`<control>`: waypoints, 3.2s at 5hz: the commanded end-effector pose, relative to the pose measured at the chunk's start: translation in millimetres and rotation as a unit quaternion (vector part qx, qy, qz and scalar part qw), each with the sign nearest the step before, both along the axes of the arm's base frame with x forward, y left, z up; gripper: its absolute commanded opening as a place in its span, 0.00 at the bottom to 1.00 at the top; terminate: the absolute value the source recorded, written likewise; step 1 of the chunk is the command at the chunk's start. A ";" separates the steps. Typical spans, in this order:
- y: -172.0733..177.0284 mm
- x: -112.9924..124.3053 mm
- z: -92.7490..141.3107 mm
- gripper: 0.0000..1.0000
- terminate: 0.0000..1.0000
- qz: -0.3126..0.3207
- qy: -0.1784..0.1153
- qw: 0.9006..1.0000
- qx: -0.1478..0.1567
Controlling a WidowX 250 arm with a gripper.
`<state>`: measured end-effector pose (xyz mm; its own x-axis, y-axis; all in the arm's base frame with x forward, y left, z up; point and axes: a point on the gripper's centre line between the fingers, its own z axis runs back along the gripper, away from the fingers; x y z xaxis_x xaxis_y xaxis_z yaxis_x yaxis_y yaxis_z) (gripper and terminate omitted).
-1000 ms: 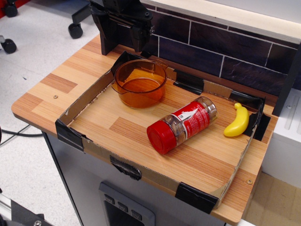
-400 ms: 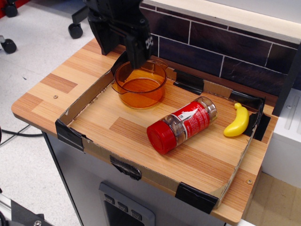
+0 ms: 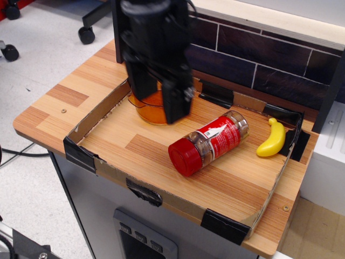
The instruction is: Upright basil bottle
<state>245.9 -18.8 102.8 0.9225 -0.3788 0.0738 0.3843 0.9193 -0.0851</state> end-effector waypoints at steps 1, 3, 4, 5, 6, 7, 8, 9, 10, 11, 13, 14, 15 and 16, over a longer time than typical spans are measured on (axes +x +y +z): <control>-13.7 2.2 -16.7 1.00 0.00 0.006 -0.047 0.999 0.013; -11.4 10.3 -37.7 1.00 0.00 0.037 -0.053 0.997 0.030; -9.8 10.9 -48.0 1.00 0.00 0.052 -0.052 0.996 0.048; -10.2 9.5 -57.1 1.00 0.00 0.053 -0.043 0.996 0.054; -13.1 9.2 -64.2 1.00 0.00 0.058 -0.046 0.996 0.058; -16.6 10.2 -70.7 1.00 0.00 0.055 -0.048 0.995 0.062; -16.5 10.2 -76.6 1.00 0.00 0.051 -0.050 0.995 0.065; -15.8 9.7 -84.2 1.00 0.00 0.048 -0.052 0.995 0.073; -14.8 10.4 -87.3 1.00 0.00 0.046 -0.050 0.995 0.075; -13.7 7.9 -79.8 0.00 0.00 0.042 -0.055 0.996 0.063; -5.4 1.1 -23.9 0.00 0.00 0.049 -0.064 0.996 0.039; -1.9 1.6 2.0 0.00 0.00 0.061 -0.059 0.995 0.054; 1.0 0.1 18.1 0.00 0.00 0.059 -0.052 0.995 0.066; 4.3 -2.3 25.3 0.00 0.00 0.083 -0.011 0.990 0.114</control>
<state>236.2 -15.7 113.7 0.9741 -0.2247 -0.0243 0.2259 0.9651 0.1326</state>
